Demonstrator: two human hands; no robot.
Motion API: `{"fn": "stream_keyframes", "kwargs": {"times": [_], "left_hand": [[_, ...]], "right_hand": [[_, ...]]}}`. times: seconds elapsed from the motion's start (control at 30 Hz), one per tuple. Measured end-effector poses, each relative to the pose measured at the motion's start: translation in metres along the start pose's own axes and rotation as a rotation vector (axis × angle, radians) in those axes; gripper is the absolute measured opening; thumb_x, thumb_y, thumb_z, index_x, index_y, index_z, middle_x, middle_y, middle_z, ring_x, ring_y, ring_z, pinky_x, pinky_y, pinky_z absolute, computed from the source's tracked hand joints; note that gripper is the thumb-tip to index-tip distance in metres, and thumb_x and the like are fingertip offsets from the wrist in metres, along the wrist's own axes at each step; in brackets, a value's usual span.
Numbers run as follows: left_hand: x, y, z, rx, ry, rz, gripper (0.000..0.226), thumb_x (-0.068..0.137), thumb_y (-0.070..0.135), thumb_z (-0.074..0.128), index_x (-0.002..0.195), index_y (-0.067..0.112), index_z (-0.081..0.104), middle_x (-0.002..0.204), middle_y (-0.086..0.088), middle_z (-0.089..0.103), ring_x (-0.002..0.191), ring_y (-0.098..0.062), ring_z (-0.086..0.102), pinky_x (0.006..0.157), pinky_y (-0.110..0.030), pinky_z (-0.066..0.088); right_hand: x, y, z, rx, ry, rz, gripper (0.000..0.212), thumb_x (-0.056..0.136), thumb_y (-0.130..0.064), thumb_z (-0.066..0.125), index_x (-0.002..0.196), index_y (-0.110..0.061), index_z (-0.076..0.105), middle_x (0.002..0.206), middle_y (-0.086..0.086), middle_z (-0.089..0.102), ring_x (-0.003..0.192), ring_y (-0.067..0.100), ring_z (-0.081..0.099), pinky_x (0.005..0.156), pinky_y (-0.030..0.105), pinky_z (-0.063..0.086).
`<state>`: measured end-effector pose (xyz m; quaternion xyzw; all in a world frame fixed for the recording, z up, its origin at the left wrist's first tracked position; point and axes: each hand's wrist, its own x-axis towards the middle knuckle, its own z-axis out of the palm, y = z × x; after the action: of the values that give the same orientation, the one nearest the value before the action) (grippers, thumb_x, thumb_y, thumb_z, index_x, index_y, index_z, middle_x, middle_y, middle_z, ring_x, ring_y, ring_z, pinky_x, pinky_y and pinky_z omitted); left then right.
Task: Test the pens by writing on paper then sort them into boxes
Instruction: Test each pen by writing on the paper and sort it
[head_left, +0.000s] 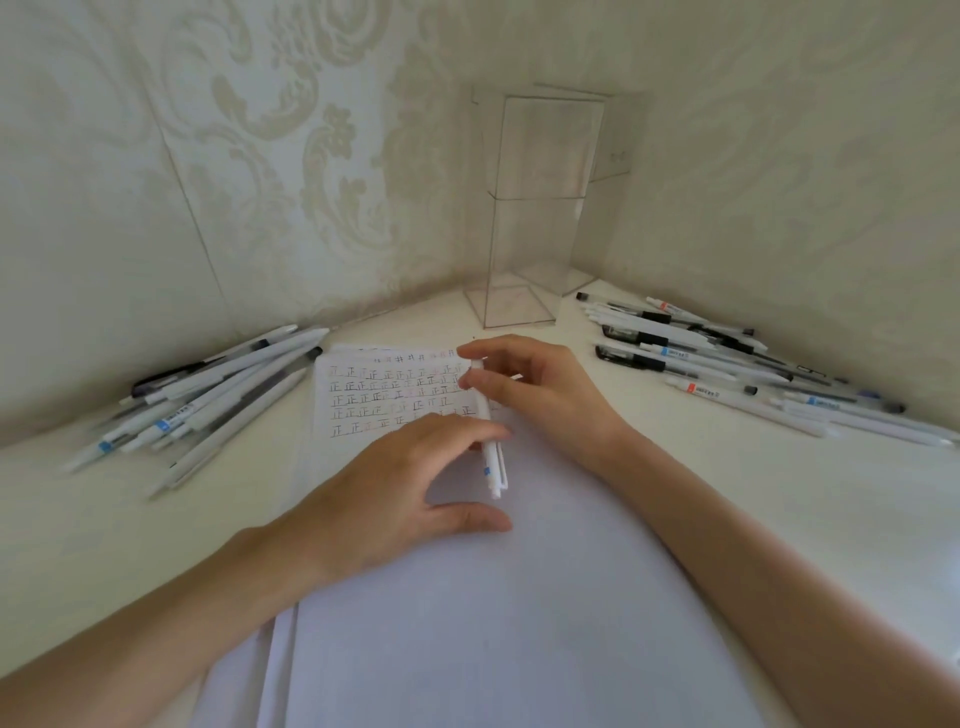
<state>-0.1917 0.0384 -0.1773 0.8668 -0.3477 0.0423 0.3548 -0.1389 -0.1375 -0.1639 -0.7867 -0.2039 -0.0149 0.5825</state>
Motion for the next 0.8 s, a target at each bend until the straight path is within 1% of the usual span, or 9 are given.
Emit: {"fn": "stream_keyframes", "kwargs": {"times": [0.1, 0.2, 0.3, 0.37, 0.43, 0.5, 0.6, 0.7, 0.8], "left_hand": [[0.0, -0.002, 0.0, -0.01, 0.038, 0.011, 0.046, 0.074, 0.047, 0.066, 0.115, 0.027, 0.058, 0.107, 0.013, 0.061, 0.102, 0.004, 0.052, 0.088, -0.006, 0.034], [0.0, -0.001, 0.001, -0.002, 0.048, 0.013, 0.042, 0.078, 0.041, 0.065, 0.117, 0.027, 0.056, 0.109, 0.015, 0.059, 0.103, 0.005, 0.051, 0.088, -0.006, 0.033], [-0.001, -0.003, 0.001, 0.039, 0.091, -0.01, 0.037, 0.085, 0.028, 0.065, 0.118, 0.026, 0.051, 0.113, 0.013, 0.055, 0.105, 0.006, 0.047, 0.089, -0.006, 0.032], [-0.004, -0.005, -0.005, 0.07, 0.208, -0.054, 0.033, 0.083, 0.021, 0.055, 0.115, 0.022, 0.05, 0.111, 0.01, 0.052, 0.103, 0.005, 0.046, 0.087, -0.005, 0.031], [-0.01, -0.009, -0.017, 0.093, 0.389, -0.182, 0.022, 0.085, 0.02, 0.049, 0.107, 0.022, 0.05, 0.108, 0.008, 0.051, 0.099, 0.006, 0.047, 0.082, -0.005, 0.033], [-0.017, -0.018, -0.034, 0.192, 0.597, -0.285, 0.012, 0.089, 0.011, 0.049, 0.1, 0.015, 0.053, 0.104, 0.001, 0.051, 0.087, 0.002, 0.052, 0.075, -0.014, 0.039], [-0.028, -0.043, -0.064, 0.452, 0.765, -0.405, 0.023, 0.082, -0.014, 0.045, 0.094, 0.002, 0.057, 0.099, -0.016, 0.05, 0.081, -0.029, 0.054, 0.073, -0.032, 0.039], [-0.038, -0.063, -0.079, 0.613, 0.74, -0.568, 0.029, 0.07, -0.017, 0.049, 0.089, 0.002, 0.061, 0.097, -0.022, 0.053, 0.086, -0.041, 0.053, 0.077, -0.046, 0.04], [-0.038, -0.066, -0.077, 0.71, 0.699, -0.642, 0.025, 0.071, -0.005, 0.057, 0.092, 0.007, 0.064, 0.11, -0.02, 0.054, 0.106, -0.04, 0.048, 0.091, -0.048, 0.032]], "right_hand": [[0.0, 0.0, 0.003, -0.031, -0.017, -0.01, 0.018, 0.086, -0.01, 0.066, 0.103, -0.019, 0.068, 0.075, -0.005, 0.058, 0.069, 0.002, 0.052, 0.069, 0.018, 0.04], [0.0, -0.002, 0.001, -0.025, 0.004, -0.048, 0.02, 0.087, -0.011, 0.066, 0.103, -0.023, 0.066, 0.072, -0.014, 0.058, 0.068, -0.001, 0.053, 0.069, 0.021, 0.039], [-0.002, -0.003, 0.0, 0.021, -0.014, -0.064, 0.032, 0.092, -0.02, 0.06, 0.12, -0.036, 0.054, 0.09, 0.007, 0.071, 0.08, 0.016, 0.058, 0.077, 0.03, 0.042], [-0.003, -0.004, 0.0, -0.003, -0.039, -0.07, 0.042, 0.094, -0.03, 0.054, 0.127, -0.051, 0.039, 0.101, 0.02, 0.066, 0.084, 0.031, 0.055, 0.077, 0.03, 0.041], [-0.004, -0.004, 0.001, -0.034, -0.05, -0.066, 0.046, 0.096, -0.031, 0.052, 0.127, -0.058, 0.031, 0.105, 0.005, 0.068, 0.091, 0.024, 0.058, 0.083, 0.024, 0.042], [-0.004, -0.003, 0.002, -0.066, -0.085, -0.052, 0.047, 0.095, -0.034, 0.051, 0.126, -0.063, 0.029, 0.112, -0.01, 0.065, 0.098, 0.011, 0.06, 0.09, 0.016, 0.041], [-0.005, -0.001, 0.002, -0.107, -0.103, -0.037, 0.044, 0.094, -0.039, 0.049, 0.123, -0.068, 0.031, 0.118, -0.012, 0.062, 0.103, 0.006, 0.058, 0.093, 0.014, 0.039], [-0.005, 0.001, 0.003, -0.121, -0.101, -0.035, 0.041, 0.095, -0.039, 0.049, 0.123, -0.065, 0.036, 0.115, -0.013, 0.062, 0.097, 0.01, 0.057, 0.089, 0.015, 0.04], [-0.007, 0.001, 0.004, -0.154, -0.095, -0.014, 0.038, 0.096, -0.036, 0.049, 0.129, -0.053, 0.042, 0.112, -0.013, 0.062, 0.091, 0.009, 0.055, 0.079, 0.007, 0.04]]}}
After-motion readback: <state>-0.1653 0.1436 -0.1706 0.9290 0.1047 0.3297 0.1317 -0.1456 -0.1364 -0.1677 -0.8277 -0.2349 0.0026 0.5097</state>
